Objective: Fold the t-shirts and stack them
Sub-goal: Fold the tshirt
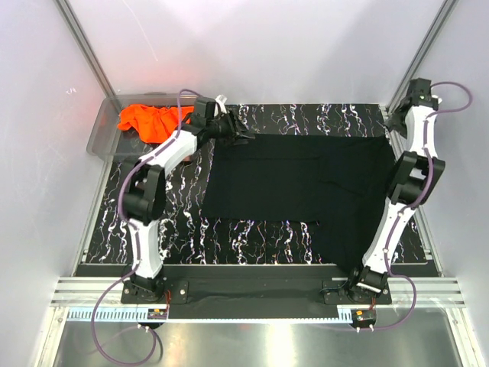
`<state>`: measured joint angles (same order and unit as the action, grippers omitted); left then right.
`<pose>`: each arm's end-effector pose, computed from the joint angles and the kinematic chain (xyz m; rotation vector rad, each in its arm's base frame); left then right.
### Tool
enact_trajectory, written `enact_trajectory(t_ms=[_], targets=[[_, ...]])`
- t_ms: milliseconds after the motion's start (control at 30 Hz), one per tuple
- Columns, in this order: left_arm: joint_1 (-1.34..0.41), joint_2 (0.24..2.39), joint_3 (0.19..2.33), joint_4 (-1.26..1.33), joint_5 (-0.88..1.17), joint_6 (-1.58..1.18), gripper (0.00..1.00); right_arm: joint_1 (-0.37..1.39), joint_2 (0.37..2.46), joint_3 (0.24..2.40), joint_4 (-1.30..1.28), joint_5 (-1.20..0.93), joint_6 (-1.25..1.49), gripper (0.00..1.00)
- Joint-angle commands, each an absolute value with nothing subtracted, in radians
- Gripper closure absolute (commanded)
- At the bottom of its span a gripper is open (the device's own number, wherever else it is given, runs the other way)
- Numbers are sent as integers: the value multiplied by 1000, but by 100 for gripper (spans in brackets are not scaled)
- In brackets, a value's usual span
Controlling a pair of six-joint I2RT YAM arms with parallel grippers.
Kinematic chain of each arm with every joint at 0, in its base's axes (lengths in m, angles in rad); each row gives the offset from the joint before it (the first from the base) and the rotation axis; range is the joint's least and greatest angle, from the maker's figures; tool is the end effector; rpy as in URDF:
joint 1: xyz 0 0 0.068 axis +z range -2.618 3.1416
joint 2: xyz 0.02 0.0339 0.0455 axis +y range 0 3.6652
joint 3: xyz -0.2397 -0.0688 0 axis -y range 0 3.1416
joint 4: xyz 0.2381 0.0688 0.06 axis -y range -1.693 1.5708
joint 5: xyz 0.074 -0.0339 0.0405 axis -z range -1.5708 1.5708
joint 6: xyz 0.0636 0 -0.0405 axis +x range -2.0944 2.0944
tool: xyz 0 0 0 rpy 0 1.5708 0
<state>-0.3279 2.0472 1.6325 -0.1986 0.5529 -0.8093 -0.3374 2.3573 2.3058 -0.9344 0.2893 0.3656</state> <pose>0.4406 -0.1852 0.2117 -0.2225 2.3479 -1.2099 0.4706 -0.1843 0.2179 0.9758 2.3384 -0.3580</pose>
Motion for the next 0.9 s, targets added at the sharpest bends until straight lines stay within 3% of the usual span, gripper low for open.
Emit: enact_trajectory(t_ms=[0,233,400,567,867], targets=[[-350,1901,1571,-241,549,-726,54,-344,2208,2232,-983,351,313,18],[-365,1708,1404,-382,503,-574,53,-249,1979,1890,-933,163,374,17],[-370,1591,1315,-448,482,-512,52,-85,1934,1735,-873,41,385,15],[-371,1514,1207,-466,477,-508,52,53,2008,1747,-880,3,348,9],[-371,1451,1101,-469,460,-506,52,112,2158,1831,-910,-6,311,8]])
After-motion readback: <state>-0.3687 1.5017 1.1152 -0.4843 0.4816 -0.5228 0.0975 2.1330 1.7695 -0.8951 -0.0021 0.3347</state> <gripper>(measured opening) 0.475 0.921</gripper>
